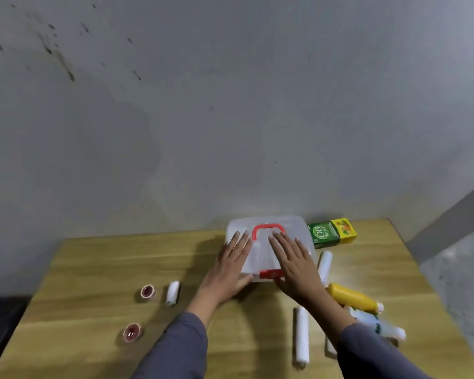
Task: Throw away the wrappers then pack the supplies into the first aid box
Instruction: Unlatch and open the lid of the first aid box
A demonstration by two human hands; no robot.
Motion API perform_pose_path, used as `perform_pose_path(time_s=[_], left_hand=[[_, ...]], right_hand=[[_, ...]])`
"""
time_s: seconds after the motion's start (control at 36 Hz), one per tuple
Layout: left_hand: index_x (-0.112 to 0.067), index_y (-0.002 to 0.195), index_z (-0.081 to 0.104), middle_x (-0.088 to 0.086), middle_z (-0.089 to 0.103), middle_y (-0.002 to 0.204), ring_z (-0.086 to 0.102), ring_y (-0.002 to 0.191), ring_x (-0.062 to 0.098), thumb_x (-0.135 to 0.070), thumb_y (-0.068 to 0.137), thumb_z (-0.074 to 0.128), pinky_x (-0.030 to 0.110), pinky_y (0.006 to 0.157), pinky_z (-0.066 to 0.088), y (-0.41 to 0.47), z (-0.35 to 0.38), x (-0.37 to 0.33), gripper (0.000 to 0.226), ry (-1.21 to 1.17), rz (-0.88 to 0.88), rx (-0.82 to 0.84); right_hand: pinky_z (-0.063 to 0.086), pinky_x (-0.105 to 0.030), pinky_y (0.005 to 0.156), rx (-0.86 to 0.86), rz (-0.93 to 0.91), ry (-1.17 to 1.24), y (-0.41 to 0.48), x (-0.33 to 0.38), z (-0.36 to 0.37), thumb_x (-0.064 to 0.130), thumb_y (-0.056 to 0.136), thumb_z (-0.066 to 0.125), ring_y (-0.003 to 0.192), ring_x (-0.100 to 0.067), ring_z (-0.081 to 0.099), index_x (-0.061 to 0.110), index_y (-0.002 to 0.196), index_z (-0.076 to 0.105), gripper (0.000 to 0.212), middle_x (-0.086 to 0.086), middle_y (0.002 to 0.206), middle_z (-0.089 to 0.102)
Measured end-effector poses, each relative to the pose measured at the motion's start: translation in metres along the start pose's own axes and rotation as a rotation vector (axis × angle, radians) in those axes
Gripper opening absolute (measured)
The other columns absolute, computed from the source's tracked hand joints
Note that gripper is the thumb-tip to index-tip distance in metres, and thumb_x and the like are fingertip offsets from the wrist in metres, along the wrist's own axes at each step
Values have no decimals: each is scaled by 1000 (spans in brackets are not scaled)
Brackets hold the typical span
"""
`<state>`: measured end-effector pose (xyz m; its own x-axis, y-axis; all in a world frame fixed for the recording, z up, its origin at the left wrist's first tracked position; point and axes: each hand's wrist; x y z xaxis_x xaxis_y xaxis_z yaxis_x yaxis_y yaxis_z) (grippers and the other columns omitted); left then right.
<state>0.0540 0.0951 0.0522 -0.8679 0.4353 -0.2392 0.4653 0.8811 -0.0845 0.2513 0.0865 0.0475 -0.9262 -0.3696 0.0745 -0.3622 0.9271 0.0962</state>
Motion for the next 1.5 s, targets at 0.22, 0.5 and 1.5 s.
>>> perform_pose_path(time_s=[0.22, 0.5, 1.5], left_hand=[[-7, 144, 25, 9, 34, 151, 5, 146, 18, -55, 80, 38, 33, 115, 8, 3, 9, 6, 81, 26, -3, -24], [-14, 149, -5, -2, -5, 154, -26, 139, 3, -47, 89, 49, 34, 121, 0, 1, 11, 4, 87, -51, 3, -113], [-22, 151, 6, 0, 27, 154, 26, 137, 14, -30, 71, 81, 28, 102, 26, -23, 18, -25, 111, -1067, -531, -281]], right_hand=[[7, -37, 112, 13, -104, -8, -5, -13, -1, 36, 70, 41, 132, -32, 42, 9, 137, 35, 73, -14, 142, 46], [13, -37, 116, -2, -283, 134, -16, -24, -11, 39, 75, 48, 134, -26, 36, 12, 136, 39, 68, -11, 143, 43], [29, -24, 106, 28, -154, 530, -6, -10, -58, 14, 91, 54, 132, -22, 44, 11, 109, 67, 22, -10, 136, 53]])
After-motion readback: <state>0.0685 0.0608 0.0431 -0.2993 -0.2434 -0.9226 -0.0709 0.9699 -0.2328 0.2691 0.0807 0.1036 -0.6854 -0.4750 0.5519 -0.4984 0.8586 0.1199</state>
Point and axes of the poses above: each hand's wrist, its own y-axis towards the middle knuckle, its own z-axis out of the palm, x = y × z
